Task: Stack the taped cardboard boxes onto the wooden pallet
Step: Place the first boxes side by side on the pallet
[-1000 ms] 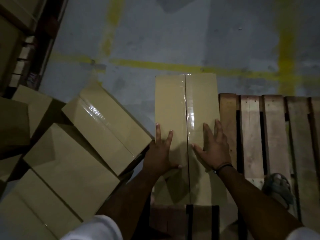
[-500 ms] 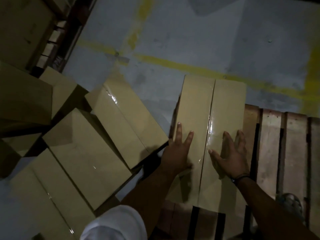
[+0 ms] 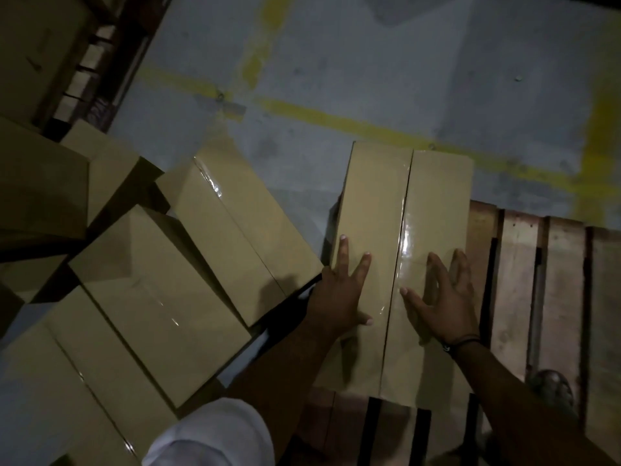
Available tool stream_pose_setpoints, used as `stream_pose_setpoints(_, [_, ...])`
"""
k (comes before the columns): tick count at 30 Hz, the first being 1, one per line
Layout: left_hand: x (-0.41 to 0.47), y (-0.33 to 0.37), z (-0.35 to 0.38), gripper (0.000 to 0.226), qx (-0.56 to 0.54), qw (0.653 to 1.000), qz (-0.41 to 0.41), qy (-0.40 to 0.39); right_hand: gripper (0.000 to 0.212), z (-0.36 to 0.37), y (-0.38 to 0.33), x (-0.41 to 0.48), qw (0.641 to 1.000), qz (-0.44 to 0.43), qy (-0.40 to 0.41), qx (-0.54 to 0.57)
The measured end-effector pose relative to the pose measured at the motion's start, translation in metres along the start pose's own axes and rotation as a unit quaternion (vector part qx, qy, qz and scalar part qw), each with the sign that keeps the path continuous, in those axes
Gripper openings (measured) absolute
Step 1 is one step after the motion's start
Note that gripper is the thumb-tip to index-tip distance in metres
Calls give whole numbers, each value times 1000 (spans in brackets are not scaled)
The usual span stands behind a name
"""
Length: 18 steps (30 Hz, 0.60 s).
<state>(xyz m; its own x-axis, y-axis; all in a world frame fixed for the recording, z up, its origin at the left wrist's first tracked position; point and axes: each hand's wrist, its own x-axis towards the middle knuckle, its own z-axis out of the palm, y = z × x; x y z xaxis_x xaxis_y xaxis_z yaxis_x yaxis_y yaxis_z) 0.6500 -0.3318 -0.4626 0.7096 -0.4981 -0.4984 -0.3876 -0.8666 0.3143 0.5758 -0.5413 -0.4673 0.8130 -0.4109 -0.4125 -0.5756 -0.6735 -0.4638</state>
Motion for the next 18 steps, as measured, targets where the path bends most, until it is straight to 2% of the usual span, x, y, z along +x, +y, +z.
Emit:
stream_pose_setpoints(11, [6,1,0,137,-16,999,18,32,87,-7,5,8,1000,-12,8,10])
stream_pose_setpoints(18, [7,-1,-2,135,-8,999,22,26,87,-4,1,6,1000,-2,9,2])
